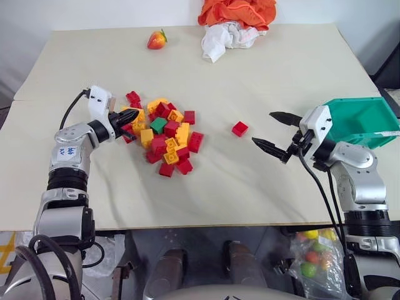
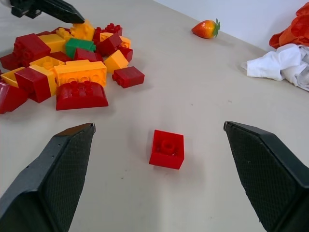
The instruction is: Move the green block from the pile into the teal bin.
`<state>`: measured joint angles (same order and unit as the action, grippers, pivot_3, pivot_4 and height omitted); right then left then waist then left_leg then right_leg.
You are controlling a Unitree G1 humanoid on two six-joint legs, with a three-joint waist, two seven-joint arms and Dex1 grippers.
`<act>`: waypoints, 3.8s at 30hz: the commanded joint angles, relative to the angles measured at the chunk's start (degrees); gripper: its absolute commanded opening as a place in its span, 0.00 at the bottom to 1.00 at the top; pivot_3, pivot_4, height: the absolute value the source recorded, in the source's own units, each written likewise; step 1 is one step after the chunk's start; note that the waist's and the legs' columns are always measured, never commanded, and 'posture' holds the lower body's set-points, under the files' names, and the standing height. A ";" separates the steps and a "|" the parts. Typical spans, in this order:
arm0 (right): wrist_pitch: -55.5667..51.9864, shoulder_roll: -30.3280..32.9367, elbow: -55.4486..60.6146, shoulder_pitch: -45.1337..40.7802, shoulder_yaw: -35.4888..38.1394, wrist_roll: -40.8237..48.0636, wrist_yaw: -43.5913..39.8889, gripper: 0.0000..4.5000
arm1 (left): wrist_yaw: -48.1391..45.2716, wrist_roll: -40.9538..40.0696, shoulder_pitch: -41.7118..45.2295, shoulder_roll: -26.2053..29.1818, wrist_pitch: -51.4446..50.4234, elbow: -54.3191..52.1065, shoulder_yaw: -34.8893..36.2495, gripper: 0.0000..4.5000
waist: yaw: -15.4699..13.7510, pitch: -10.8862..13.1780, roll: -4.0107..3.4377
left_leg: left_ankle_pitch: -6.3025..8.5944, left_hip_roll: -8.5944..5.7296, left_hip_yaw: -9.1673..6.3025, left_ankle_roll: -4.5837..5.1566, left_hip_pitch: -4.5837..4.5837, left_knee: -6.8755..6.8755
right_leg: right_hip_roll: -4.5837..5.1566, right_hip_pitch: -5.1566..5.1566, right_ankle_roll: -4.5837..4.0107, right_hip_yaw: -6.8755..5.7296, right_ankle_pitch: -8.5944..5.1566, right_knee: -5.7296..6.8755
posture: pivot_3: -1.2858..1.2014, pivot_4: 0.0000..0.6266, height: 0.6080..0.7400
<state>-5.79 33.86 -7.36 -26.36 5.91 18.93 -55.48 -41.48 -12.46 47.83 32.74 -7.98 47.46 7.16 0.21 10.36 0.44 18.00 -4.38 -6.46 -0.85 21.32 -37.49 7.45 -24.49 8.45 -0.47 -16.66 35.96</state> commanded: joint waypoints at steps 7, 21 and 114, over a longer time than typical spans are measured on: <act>4.11 -1.09 -5.88 -6.10 -1.92 -0.78 -2.36 1.00 | -12.42 -2.22 -9.56 -0.17 -7.76 -16.46 -4.11 0.00 | 0.06 -0.03 -0.05 | 0.00 0.06 0.01 0.01 0.00 -0.05 | 0.05 0.03 0.01 0.03 0.01 0.02 | 0.52 0.24 1.00; 6.40 -1.71 -11.25 -10.06 -2.99 -1.05 -5.21 1.00 | -12.10 -13.94 -23.19 13.88 -27.44 -42.18 10.76 0.20 | 1.27 -0.03 -0.03 | 0.01 0.14 -0.01 0.01 -0.02 -0.01 | 0.01 -0.04 -0.01 0.09 0.00 -0.02 | 0.52 0.24 1.00; -11.29 3.59 12.28 -3.63 3.36 9.23 -1.45 1.00 | -15.32 15.91 13.50 -2.33 3.95 9.36 -16.50 0.99 | -0.13 -0.01 0.04 | 0.14 -0.06 0.24 0.25 0.28 -0.54 | -0.01 -0.13 0.23 0.26 0.17 0.13 | 0.52 0.24 1.00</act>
<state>-18.42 37.36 4.11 -28.77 9.03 28.02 -57.10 -58.73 1.49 61.35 30.91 -4.52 54.67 -8.89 0.09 10.35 0.48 18.14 -4.45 -6.21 -0.60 21.57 -38.05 7.44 -24.57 8.68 -0.21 -16.49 36.08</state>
